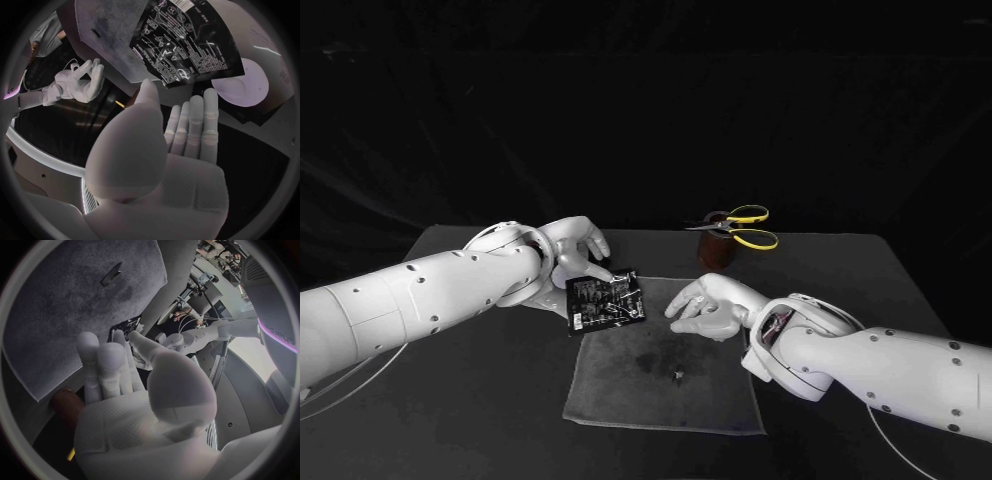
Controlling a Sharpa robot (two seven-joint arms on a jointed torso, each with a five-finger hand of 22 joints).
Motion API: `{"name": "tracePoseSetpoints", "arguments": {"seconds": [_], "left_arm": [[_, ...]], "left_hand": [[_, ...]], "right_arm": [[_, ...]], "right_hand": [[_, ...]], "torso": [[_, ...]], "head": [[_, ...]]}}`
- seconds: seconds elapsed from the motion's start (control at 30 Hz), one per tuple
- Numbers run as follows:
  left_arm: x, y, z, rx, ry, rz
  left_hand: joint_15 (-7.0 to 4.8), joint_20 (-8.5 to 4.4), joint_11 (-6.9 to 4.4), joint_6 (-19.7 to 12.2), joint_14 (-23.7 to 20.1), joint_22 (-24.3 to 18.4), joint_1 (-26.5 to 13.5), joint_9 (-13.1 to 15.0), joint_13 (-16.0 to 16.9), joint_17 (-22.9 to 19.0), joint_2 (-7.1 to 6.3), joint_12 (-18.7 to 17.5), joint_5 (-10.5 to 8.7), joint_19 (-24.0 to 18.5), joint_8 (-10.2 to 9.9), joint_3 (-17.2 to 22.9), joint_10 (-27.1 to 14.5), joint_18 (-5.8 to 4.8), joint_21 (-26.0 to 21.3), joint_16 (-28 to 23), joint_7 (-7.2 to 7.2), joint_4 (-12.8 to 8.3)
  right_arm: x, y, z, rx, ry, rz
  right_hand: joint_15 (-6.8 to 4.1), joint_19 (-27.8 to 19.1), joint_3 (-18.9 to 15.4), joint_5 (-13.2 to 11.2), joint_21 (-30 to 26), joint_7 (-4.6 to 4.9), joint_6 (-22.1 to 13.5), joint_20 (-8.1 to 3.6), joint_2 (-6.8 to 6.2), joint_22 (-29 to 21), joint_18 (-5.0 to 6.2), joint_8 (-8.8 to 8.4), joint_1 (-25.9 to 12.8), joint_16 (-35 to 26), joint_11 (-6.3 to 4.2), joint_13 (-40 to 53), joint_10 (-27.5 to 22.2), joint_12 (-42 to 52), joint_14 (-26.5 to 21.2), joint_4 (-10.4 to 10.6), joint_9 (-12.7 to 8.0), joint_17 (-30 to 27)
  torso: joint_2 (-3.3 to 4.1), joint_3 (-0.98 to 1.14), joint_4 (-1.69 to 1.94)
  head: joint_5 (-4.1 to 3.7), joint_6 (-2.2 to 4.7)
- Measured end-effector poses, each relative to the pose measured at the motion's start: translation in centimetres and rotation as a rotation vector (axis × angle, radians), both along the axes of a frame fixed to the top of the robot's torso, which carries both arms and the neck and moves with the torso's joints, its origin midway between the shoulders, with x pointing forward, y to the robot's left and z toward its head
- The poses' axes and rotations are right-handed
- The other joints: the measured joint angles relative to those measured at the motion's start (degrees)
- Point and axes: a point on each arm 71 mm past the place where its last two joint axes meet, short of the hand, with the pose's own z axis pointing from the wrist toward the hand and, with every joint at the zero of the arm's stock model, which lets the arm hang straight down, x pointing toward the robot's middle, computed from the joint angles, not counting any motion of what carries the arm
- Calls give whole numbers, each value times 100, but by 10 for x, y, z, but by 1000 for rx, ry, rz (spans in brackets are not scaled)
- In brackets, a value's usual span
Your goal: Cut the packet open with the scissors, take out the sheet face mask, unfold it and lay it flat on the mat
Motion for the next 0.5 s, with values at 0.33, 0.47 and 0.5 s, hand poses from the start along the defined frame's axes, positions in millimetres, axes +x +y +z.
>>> {"name": "tracePoseSetpoints", "arguments": {"seconds": [0.33,0.47,0.5], "left_arm": [[6,-6,-13,71,42,-3],[9,-8,-15,83,46,-2],[9,-9,-16,86,47,-1]], "left_hand": [[-20,-3,-7,-122,-62,168,0,-17,0,5,1,52,0,-137,0,-82,-171,-2,195,133,-18,-2],[-16,14,-15,-205,-99,231,11,-24,0,5,-10,80,0,-200,-1,-82,-249,-4,262,173,-20,-2],[-30,9,-20,-231,-114,247,24,-27,1,5,-23,81,0,-230,-1,-82,-287,-5,286,195,-28,-2]], "right_arm": [[3,9,-7,-41,19,-40],[2,11,-9,-51,31,-41],[2,12,-9,-52,33,-42]], "right_hand": [[-104,391,-136,0,431,-93,-92,-124,-62,655,-93,92,62,747,-174,509,595,433,20,136,99,731],[-124,419,-159,0,478,-133,-93,-151,-31,765,-99,114,94,900,-177,712,602,532,0,160,131,868],[-124,419,-163,0,480,-133,-92,-151,-31,774,-100,117,94,925,-178,758,602,562,0,185,138,891]], "torso": [[3,-4,-3],[7,-6,0],[8,-7,0]], "head": [[-14,-21],[-22,-30],[-22,-32]]}}
